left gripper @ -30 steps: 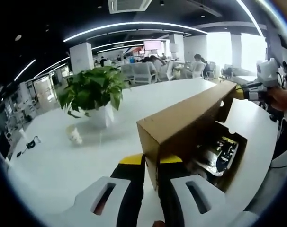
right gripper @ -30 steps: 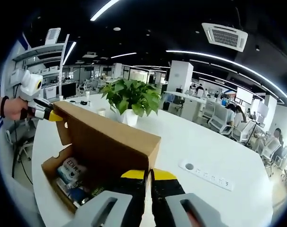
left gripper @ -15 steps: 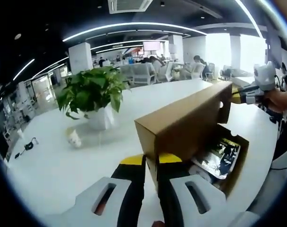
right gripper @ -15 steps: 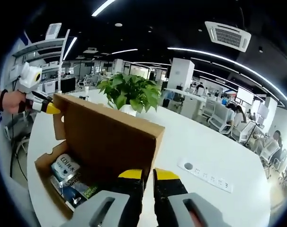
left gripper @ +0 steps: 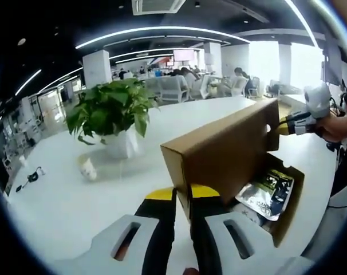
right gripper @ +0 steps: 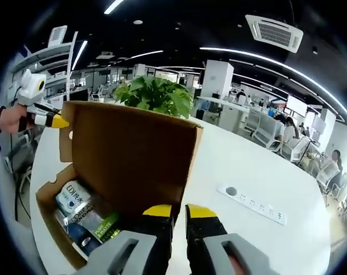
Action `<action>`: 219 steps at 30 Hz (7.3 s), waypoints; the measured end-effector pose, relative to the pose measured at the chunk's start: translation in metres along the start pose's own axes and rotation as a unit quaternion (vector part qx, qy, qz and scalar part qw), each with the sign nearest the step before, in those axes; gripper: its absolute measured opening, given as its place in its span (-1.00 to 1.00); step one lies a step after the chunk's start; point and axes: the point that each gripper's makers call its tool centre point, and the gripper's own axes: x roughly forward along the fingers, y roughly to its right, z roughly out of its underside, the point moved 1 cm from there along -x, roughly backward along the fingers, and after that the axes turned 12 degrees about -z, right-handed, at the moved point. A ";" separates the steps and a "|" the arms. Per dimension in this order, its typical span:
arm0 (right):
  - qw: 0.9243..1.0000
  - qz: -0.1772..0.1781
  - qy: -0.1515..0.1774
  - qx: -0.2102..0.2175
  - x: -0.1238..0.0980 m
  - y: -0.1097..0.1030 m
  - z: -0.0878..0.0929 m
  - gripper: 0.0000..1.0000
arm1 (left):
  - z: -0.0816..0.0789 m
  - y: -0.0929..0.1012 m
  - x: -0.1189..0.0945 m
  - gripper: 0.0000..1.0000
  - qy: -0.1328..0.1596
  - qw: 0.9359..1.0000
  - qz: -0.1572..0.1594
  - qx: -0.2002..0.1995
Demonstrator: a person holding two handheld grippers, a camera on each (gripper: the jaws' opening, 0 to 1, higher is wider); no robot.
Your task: Operate the shoe box by opening the lid, removing the specified soft item, and placing it in the target area until the item is outside and the box remains undamaged.
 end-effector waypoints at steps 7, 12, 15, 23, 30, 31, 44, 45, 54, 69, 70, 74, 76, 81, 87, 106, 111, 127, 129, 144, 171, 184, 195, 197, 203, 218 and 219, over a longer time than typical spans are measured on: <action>1.000 -0.001 0.009 0.009 0.001 0.002 -0.003 -1.00 | 0.000 -0.003 0.008 -0.87 0.000 1.000 0.001 -0.003; 1.000 -0.003 0.009 0.009 0.002 0.002 -0.003 -1.00 | 0.000 -0.005 0.013 -0.87 -0.001 1.000 -0.001 -0.007; 1.000 -0.005 0.009 0.010 0.005 0.004 -0.004 -1.00 | 0.000 -0.005 0.016 -0.86 -0.001 1.000 -0.001 -0.010; 1.000 -0.001 0.000 0.006 0.011 0.009 -0.006 -1.00 | 0.001 -0.007 0.025 -0.83 -0.004 1.000 -0.009 -0.009; 1.000 -0.003 -0.001 0.005 0.015 0.012 -0.007 -1.00 | 0.005 -0.006 0.032 -0.81 -0.011 1.000 -0.007 -0.012; 1.000 -0.003 -0.001 0.005 0.015 0.012 -0.007 -1.00 | 0.007 -0.005 0.033 -0.80 -0.013 1.000 -0.006 -0.012; 1.000 -0.003 -0.007 0.003 0.018 0.014 -0.007 -1.00 | 0.036 0.007 0.035 -0.82 -0.047 0.999 0.007 -0.021; 1.000 -0.002 -0.008 0.002 0.019 0.014 -0.007 -1.00 | 0.036 0.006 0.036 -0.82 -0.050 0.998 0.008 -0.025; 1.000 -0.002 -0.007 0.007 0.017 0.009 -0.009 -1.00 | 0.036 0.002 0.041 -0.85 -0.056 0.998 0.008 -0.030; 1.000 -0.005 -0.017 0.002 0.025 0.009 -0.011 -1.00 | 0.040 -0.003 0.055 -0.87 -0.066 0.997 0.002 -0.049; 1.000 -0.005 -0.017 0.002 0.025 0.009 -0.011 -1.00 | 0.040 -0.003 0.055 -0.87 -0.066 0.997 0.002 -0.050; 1.000 -0.003 -0.020 0.005 0.029 0.011 -0.011 -1.00 | 0.041 -0.004 0.060 -0.87 -0.070 0.996 0.001 -0.055; 1.000 -0.003 -0.022 0.005 0.030 0.012 -0.011 -1.00 | 0.042 -0.004 0.061 -0.87 -0.072 0.996 -0.001 -0.055; 1.000 -0.003 -0.025 0.006 0.035 0.014 -0.010 -1.00 | 0.044 -0.005 0.067 -0.87 -0.076 0.995 -0.005 -0.058; 0.999 -0.001 -0.031 0.010 0.041 0.018 -0.009 -1.00 | 0.047 -0.007 0.071 -0.89 -0.081 0.993 -0.007 -0.082; 0.998 0.006 -0.059 0.017 0.047 0.019 0.012 -0.90 | 0.054 -0.003 0.077 -0.89 -0.096 0.993 0.001 -0.070; 0.998 0.005 -0.060 0.019 0.047 0.017 0.017 -0.92 | 0.057 -0.006 0.083 -0.89 -0.102 0.992 0.003 -0.072; 0.998 -0.002 -0.062 0.033 0.049 0.015 0.022 -1.00 | 0.057 -0.004 0.083 -0.86 -0.112 0.992 -0.006 -0.055; 0.998 -0.002 -0.063 0.032 0.049 0.015 0.022 -1.00 | 0.056 -0.004 0.082 -0.86 -0.112 0.992 -0.009 -0.050; 0.998 -0.004 -0.062 0.032 0.052 0.015 0.022 -1.00 | 0.062 -0.003 0.078 -0.65 -0.122 0.992 -0.015 -0.028; 0.995 -0.012 -0.088 0.044 0.064 0.017 0.030 -0.97 | 0.064 -0.017 0.068 -0.57 -0.110 0.993 -0.026 -0.021; 0.994 -0.015 -0.098 0.048 0.066 0.018 0.032 -0.95 | 0.066 -0.027 0.055 -0.59 -0.109 0.993 -0.038 -0.020; 0.993 -0.016 -0.103 0.046 0.057 0.020 0.034 -0.82 | 0.069 -0.025 0.040 -0.58 -0.112 0.993 -0.038 -0.016; 0.994 -0.016 -0.099 0.053 0.053 0.022 0.033 -0.78 | 0.066 -0.022 0.037 -0.57 -0.108 0.993 -0.035 -0.012; 0.995 -0.015 -0.079 0.056 0.035 0.025 0.025 -0.70 | 0.059 -0.014 0.030 -0.50 -0.098 0.995 -0.028 -0.016; 0.996 -0.010 -0.039 0.084 -0.015 0.023 0.036 -0.45 | 0.052 0.018 0.011 -0.36 -0.079 0.997 -0.003 -0.013; 0.995 -0.008 -0.035 0.088 -0.020 0.022 0.039 -0.44 | 0.052 0.021 0.009 -0.36 -0.080 0.997 0.000 -0.012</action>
